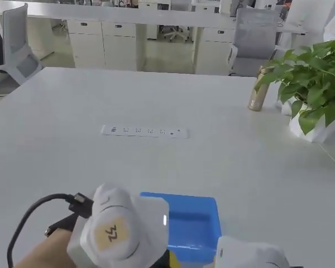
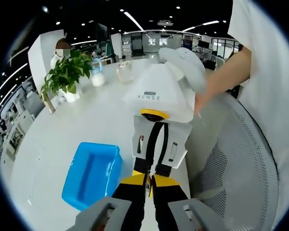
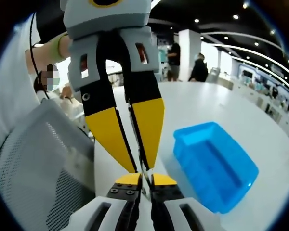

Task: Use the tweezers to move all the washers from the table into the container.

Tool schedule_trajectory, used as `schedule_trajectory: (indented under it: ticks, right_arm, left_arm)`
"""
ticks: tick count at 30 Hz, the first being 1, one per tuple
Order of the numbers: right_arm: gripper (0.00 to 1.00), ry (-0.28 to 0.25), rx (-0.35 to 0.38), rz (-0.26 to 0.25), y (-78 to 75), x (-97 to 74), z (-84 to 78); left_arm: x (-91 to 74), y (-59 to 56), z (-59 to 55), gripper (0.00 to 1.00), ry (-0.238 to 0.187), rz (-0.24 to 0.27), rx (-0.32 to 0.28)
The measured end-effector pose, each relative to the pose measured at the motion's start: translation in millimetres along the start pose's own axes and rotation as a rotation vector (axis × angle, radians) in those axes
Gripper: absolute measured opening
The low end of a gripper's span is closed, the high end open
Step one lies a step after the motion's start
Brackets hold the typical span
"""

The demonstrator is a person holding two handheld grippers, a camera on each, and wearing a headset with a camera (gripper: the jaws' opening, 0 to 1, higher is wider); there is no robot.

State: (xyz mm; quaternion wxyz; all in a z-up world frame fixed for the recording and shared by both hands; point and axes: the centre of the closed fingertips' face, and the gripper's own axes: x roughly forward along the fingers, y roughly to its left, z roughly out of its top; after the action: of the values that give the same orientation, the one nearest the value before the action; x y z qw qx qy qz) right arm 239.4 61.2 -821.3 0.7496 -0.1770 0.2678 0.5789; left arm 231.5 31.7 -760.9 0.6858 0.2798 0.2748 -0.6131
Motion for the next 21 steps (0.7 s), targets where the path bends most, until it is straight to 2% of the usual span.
schedule_trajectory:
  ticks: [2,4,8,10,12,15,17,21]
  right_arm:
    - [0.03,-0.008,0.037,-0.006,-2.1,-0.3,-0.4]
    - [0.03,-0.016,0.057,-0.010,-2.1,-0.1,0.0]
    - [0.02,-0.028,0.082,-0.020,-3.1,-0.4,0.1]
    - [0.02,-0.041,0.123,-0.026,-6.5,-1.7,-0.1]
    - [0.02,-0.054,0.214,-0.031,-10.6,-3.8,-0.3]
    - [0.02,-0.107,0.264,-0.023,-11.6,-9.6,9.6]
    - [0.02,-0.107,0.262,-0.026,-17.3,-13.1,9.9]
    - [0.02,-0.105,0.265,-0.040,-22.0,-23.6,18.7]
  left_arm:
    - [-2.6,-0.5,-3.4,0.07,-0.021,0.027,-0.068]
    - [-7.1,-0.4,-5.2,0.12,-0.063,0.063,-0.112]
    - [-20.1,-2.6,-10.5,0.23,-0.144,0.144,-0.246]
    - [-29.2,-3.4,-12.6,0.27,-0.197,0.210,-0.314]
    - [-36.6,-8.0,-18.8,0.30,-0.210,0.269,-0.396]
    - [-45.0,-15.3,-23.1,0.33,-0.226,0.361,-0.411]
    - [-48.0,-18.3,-27.6,0.41,-0.248,0.409,-0.455]
    - [-57.4,-15.5,-31.2,0.53,-0.362,0.499,-0.573]
